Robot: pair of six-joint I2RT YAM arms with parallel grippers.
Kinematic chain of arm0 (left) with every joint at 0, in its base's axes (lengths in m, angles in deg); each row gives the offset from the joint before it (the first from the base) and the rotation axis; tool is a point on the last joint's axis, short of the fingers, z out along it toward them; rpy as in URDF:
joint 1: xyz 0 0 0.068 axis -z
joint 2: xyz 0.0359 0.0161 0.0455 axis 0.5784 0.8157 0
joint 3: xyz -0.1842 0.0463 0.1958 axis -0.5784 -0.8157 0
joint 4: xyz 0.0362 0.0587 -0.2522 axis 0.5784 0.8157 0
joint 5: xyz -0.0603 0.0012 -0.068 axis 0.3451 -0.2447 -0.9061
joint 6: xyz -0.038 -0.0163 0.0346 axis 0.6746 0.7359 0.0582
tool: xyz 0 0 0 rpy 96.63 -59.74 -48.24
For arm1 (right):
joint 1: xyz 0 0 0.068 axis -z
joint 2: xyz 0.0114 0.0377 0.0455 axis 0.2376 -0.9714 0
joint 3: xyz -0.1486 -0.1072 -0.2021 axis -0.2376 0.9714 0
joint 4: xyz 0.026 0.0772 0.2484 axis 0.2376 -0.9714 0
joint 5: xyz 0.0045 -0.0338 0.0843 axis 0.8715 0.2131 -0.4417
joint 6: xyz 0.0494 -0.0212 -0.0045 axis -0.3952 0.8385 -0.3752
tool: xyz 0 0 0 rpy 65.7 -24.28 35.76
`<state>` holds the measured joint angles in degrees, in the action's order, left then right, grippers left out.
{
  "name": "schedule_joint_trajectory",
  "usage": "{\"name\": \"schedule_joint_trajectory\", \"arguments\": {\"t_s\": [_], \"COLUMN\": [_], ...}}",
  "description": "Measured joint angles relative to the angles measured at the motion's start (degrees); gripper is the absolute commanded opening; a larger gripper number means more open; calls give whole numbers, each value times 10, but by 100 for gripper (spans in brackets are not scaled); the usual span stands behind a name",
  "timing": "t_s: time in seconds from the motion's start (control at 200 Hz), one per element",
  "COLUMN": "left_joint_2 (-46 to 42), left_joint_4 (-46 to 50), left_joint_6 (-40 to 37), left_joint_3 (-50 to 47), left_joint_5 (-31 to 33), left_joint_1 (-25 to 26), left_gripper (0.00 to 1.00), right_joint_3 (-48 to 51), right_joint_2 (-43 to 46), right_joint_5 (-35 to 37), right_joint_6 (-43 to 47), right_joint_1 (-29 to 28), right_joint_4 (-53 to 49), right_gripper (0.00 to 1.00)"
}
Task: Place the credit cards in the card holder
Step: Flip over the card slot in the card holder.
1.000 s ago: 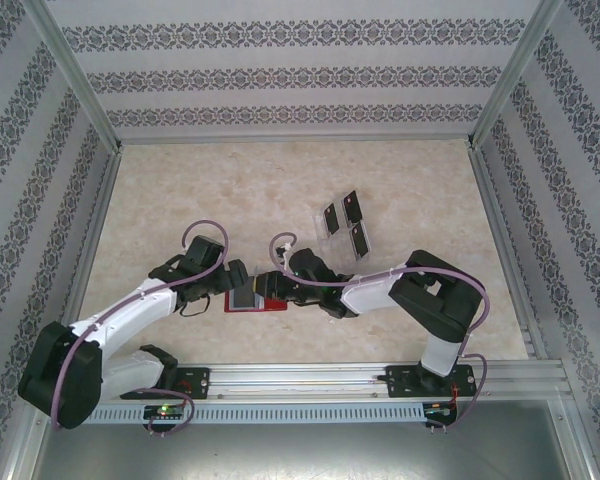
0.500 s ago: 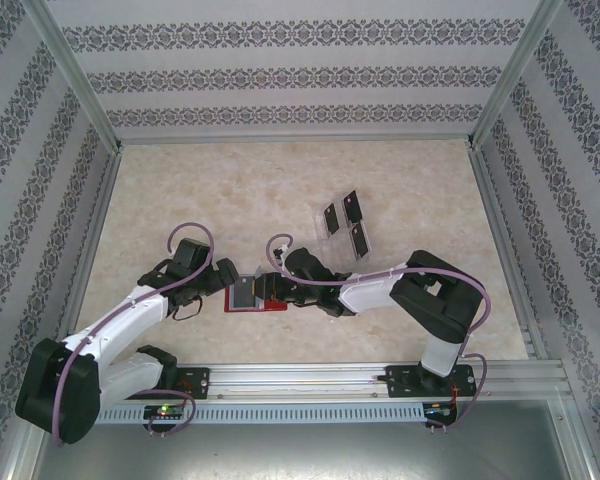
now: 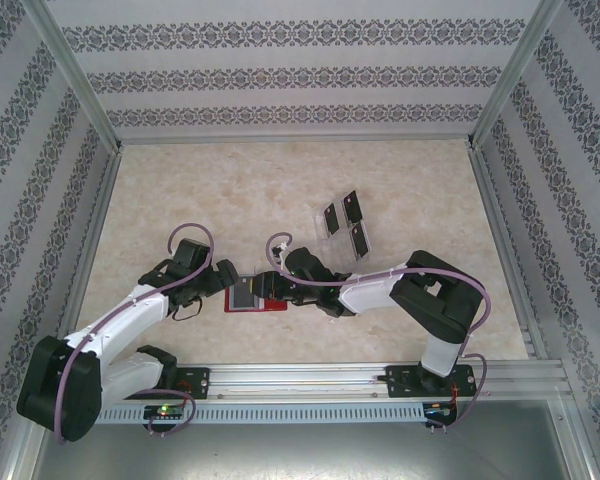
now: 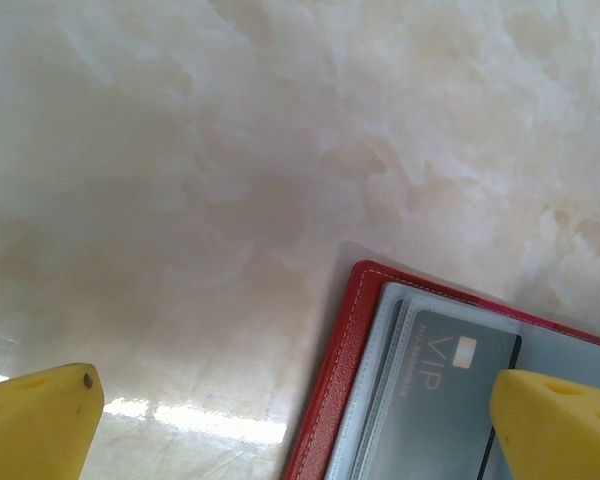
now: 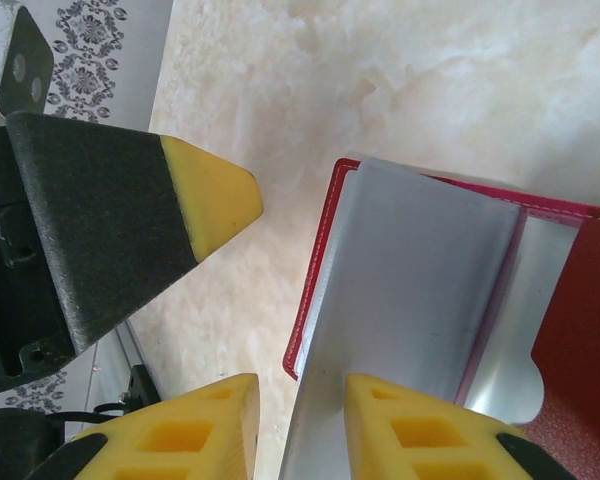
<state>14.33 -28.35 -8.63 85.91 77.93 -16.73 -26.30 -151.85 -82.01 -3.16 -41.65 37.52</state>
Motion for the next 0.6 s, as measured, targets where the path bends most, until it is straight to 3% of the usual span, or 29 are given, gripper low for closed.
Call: {"name": "schedule_joint_trajectory", "arguments": {"t_s": [0.6], "left_joint_2": [0], "left_joint_4": [0], "left_joint_6": [-7], "left_joint_3": [0], "left_joint_5": [-3], "left_joint_1": [-14], "left_gripper": [100], "right_joint_3": [0], "right_joint_2": [-14], "right_joint_5": [-3], "right_joint_6": [-8], "right_joint_1": [0], "right_joint_4": [31], "right_gripper": [25]}}
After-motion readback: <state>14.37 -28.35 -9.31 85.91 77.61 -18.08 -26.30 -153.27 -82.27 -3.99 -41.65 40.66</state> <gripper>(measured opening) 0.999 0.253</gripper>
